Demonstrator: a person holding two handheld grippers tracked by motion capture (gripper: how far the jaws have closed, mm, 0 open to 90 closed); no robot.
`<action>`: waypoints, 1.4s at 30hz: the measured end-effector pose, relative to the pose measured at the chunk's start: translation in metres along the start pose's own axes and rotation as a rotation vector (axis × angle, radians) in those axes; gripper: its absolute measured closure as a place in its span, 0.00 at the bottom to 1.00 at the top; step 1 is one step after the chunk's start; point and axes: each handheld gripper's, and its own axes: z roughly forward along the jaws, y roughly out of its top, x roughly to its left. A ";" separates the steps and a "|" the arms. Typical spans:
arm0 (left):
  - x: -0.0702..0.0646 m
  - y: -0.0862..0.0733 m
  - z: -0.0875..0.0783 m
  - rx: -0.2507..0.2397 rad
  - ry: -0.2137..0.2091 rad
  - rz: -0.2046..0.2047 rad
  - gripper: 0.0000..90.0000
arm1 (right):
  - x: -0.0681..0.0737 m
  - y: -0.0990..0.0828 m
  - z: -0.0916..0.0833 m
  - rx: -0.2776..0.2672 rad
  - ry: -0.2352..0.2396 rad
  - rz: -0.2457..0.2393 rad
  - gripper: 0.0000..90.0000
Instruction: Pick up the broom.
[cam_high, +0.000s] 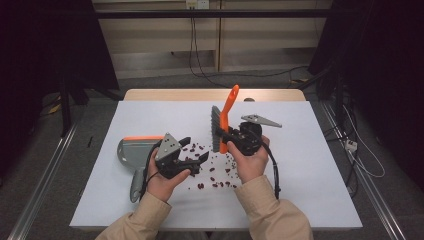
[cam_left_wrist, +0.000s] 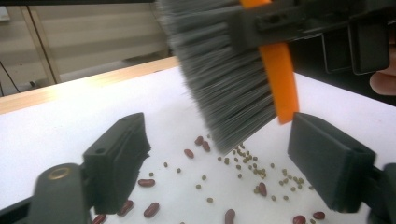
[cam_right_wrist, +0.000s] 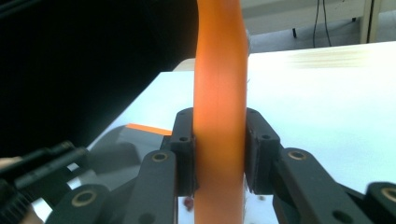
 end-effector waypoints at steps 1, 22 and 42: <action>0.000 0.000 0.000 -0.003 -0.004 -0.002 0.19 | -0.004 0.001 -0.004 0.002 -0.008 -0.009 0.77; 0.025 0.003 -0.024 -0.002 -0.059 -0.049 0.07 | -0.056 -0.001 -0.046 0.111 -0.049 -0.061 0.77; 0.050 -0.010 -0.049 0.012 -0.032 -0.059 0.07 | -0.093 -0.010 -0.069 0.245 -0.167 -0.064 0.77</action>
